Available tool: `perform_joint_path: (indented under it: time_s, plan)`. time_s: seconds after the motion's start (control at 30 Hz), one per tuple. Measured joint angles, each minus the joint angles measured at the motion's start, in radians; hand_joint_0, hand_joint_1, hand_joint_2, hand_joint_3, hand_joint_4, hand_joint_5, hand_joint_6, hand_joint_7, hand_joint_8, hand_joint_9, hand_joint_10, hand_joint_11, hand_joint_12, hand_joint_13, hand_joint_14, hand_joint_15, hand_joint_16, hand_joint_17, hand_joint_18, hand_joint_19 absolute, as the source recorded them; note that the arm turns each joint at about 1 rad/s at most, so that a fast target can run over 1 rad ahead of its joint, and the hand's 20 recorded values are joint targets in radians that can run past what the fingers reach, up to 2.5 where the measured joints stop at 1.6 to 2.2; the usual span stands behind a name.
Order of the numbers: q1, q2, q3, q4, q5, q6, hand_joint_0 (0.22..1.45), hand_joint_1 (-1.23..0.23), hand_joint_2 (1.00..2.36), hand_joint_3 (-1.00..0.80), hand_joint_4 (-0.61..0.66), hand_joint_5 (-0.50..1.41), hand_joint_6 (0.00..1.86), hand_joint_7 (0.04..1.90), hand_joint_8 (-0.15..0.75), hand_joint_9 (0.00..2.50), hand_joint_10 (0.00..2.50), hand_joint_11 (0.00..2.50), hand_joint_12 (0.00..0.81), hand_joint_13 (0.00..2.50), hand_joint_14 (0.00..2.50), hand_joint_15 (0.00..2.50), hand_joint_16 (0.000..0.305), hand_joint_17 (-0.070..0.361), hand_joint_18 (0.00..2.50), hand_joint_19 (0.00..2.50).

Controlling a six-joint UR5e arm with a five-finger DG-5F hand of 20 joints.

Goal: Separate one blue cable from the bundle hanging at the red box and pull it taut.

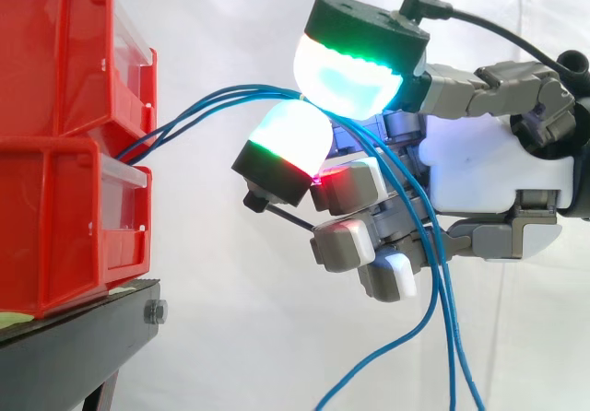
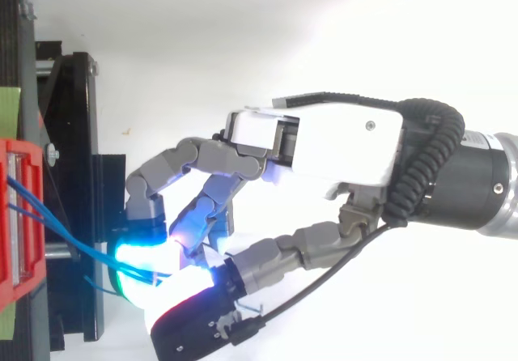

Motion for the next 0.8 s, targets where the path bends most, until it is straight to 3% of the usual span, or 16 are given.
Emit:
perform_joint_path:
  time_s: [0.27, 0.37, 0.43, 0.63, 0.8]
  plan:
    - [0.0, 0.0, 0.0, -0.001, 0.002, 0.0, 0.72, -0.92, 1.0, -0.5, 0.13, -0.18, 0.94, 1.15, 0.314, 1.08, 0.03, 1.25, 0.383, 1.03, 0.03, 1.03, 0.045, 0.101, 0.99, 0.82]
    - [0.0, 0.0, 0.0, 0.0, 0.002, 0.0, 0.6, -0.92, 1.0, -0.5, 0.16, -0.19, 0.94, 1.13, 0.313, 1.05, 0.02, 1.26, 0.392, 1.04, 0.03, 1.03, 0.046, 0.103, 1.01, 0.84]
    - [0.0, 0.0, 0.0, 0.0, 0.002, 0.0, 0.53, -0.83, 1.0, -0.5, 0.19, -0.2, 0.94, 1.08, 0.347, 1.08, 0.02, 1.28, 0.418, 1.07, 0.03, 1.03, 0.05, 0.113, 1.06, 0.86]
    - [0.001, 0.0, 0.0, -0.001, 0.003, 0.001, 0.57, -0.56, 1.0, -0.5, 0.17, -0.2, 0.92, 1.08, 0.321, 1.17, 0.02, 1.36, 0.403, 0.98, 0.03, 1.01, 0.049, 0.11, 1.04, 0.88]
    - [0.0, 0.0, 0.0, 0.0, 0.003, 0.0, 0.62, -0.51, 1.0, -0.48, 0.15, -0.19, 0.92, 1.12, 0.324, 1.2, 0.02, 1.37, 0.394, 1.0, 0.03, 1.01, 0.047, 0.107, 1.04, 0.92]
